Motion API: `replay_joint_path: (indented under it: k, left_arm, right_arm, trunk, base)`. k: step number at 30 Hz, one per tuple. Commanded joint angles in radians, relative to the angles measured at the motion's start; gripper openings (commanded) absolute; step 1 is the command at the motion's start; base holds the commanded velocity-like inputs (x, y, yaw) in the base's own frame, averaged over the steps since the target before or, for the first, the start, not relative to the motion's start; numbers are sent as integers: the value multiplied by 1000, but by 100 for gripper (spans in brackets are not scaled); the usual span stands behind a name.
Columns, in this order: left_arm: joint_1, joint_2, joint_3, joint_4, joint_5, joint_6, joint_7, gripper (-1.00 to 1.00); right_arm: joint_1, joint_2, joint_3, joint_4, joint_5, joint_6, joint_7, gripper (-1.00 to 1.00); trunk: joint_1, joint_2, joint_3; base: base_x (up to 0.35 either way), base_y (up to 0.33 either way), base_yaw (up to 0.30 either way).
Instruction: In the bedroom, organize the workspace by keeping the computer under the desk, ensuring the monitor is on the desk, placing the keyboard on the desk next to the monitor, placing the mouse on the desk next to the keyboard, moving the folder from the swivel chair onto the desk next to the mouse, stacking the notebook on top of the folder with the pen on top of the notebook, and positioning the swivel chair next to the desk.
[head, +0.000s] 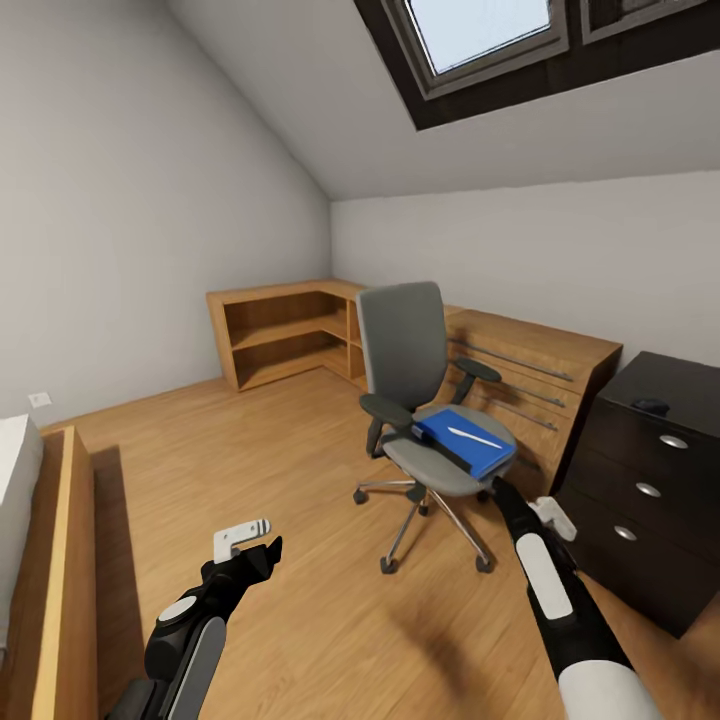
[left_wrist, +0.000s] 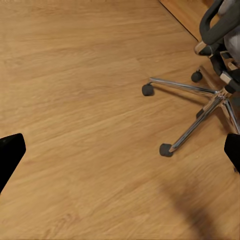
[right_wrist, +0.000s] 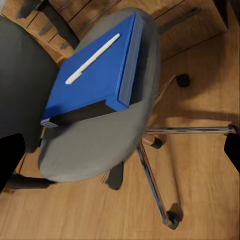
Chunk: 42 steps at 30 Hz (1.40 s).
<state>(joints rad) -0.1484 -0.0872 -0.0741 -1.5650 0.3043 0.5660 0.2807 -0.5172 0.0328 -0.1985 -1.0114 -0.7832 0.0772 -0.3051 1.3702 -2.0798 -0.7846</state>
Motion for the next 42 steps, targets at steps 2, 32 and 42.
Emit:
replay_joint_path:
  k: [2, 32, 42]
  left_arm:
    - [0, 0, -1, -2, 11, 3, 9, 100]
    - [0, -2, -6, 17, 11, 3, 15, 100]
    - [0, -2, -6, 17, 11, 3, 15, 100]
  right_arm:
    - [38, 12, 27, -105, -5, 6, -77, 100]
    - [163, 29, 129, -360, -8, 7, -180, 100]
    - [164, 27, 143, -361, -9, 7, -180, 100]
  trunk:
    - [-8, 14, 5]
    - [-123, 224, 99]
    - [-161, 294, 126]
  base:
    - [0, 0, 0]
    - [0, 0, 0]
    - [0, 0, -68]
